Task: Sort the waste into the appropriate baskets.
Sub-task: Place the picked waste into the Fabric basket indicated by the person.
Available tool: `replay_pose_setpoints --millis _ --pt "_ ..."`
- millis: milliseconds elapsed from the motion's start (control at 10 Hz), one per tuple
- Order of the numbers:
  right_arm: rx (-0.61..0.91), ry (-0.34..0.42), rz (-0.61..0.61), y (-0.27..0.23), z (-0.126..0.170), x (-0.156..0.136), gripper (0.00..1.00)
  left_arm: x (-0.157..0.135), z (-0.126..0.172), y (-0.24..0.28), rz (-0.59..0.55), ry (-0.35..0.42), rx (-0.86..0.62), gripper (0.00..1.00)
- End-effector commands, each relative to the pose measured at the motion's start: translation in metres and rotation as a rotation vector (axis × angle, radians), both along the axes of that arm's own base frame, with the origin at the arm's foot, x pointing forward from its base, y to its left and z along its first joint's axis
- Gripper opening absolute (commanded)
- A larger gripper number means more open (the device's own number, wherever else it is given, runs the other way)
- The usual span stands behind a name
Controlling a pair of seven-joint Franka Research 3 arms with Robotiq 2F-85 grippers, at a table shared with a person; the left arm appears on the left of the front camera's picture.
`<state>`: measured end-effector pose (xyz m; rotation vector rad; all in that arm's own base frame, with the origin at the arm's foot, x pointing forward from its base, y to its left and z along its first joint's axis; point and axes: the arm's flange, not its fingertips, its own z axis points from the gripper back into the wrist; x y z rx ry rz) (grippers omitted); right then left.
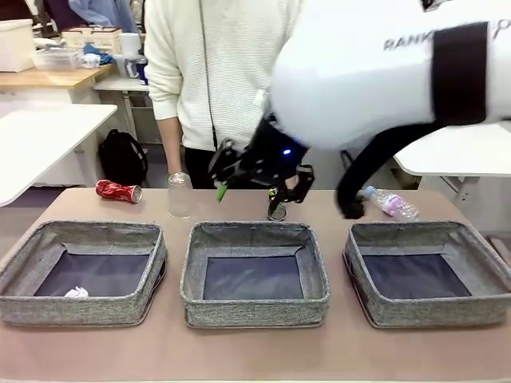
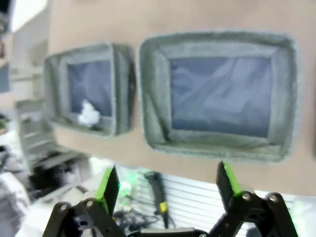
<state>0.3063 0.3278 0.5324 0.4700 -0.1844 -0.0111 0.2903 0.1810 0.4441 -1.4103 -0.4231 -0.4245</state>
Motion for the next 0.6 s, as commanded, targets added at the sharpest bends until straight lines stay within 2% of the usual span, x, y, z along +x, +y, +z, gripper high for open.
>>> replay_pose_setpoints --millis 0,100,200,300,500 --pt "0.153 0.028 0.179 -0.067 -0.015 -0.009 1.0 0.002 -0.005 0.01 -0.196 0.045 -0.034 1.0" --pt "0.197 0.067 0.181 -0.096 -0.021 -0.007 1.0 0.003 -0.011 -0.042 -0.238 0.071 -0.01 1.0" --pt "0.282 0.047 0.335 -0.122 -0.028 -0.007 1.0 0.004 -0.017 -0.076 -0.25 0.086 0.016 1.0" --pt "0.383 0.09 0.388 -0.151 -0.037 -0.002 1.0 0.006 -0.017 -0.115 -0.285 0.105 0.03 1.0" --pt "0.527 0.054 0.41 -0.186 -0.047 0.0 1.0 0.011 -0.011 -0.143 -0.295 0.129 0.008 1.0"
